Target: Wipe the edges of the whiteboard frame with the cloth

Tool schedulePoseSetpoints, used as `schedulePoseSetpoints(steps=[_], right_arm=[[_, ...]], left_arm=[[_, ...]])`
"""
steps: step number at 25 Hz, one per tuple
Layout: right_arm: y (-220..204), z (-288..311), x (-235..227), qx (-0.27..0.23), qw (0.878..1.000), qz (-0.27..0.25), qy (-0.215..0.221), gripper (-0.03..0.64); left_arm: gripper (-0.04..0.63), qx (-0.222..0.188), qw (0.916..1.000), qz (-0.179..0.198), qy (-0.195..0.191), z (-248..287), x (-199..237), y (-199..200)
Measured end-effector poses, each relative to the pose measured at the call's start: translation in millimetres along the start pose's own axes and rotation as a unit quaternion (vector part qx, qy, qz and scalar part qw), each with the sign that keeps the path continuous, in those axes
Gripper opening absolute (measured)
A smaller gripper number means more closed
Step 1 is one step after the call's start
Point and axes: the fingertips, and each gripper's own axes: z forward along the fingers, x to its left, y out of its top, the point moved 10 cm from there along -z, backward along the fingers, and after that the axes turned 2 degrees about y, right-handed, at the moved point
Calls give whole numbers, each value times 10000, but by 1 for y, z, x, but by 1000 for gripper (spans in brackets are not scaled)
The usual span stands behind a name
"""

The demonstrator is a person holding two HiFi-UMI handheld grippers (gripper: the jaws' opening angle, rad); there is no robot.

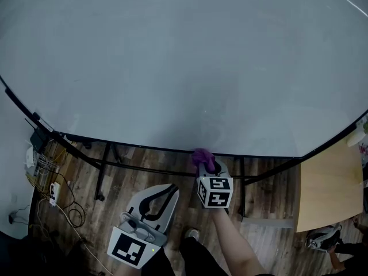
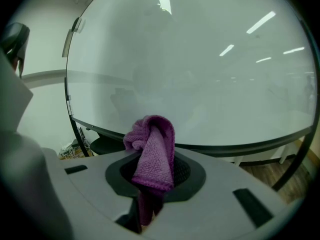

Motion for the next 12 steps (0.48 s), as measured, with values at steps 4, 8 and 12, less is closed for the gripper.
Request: schedulePoseSetpoints(steps=[4,8,12], right_arm=[[-3,-10,-24,-6,9998,99,-156,63],[-7,-21,-45,-16,9995,122,-296,63],[-9,-30,-65,-30,9990,150,-431,63]], left_arm=[[17,-26,10000,8,-81,14,-13,1],[18,-65,9998,20,-182,25,-27,1],[18,-60,9996,13,-269,36,-37,2]])
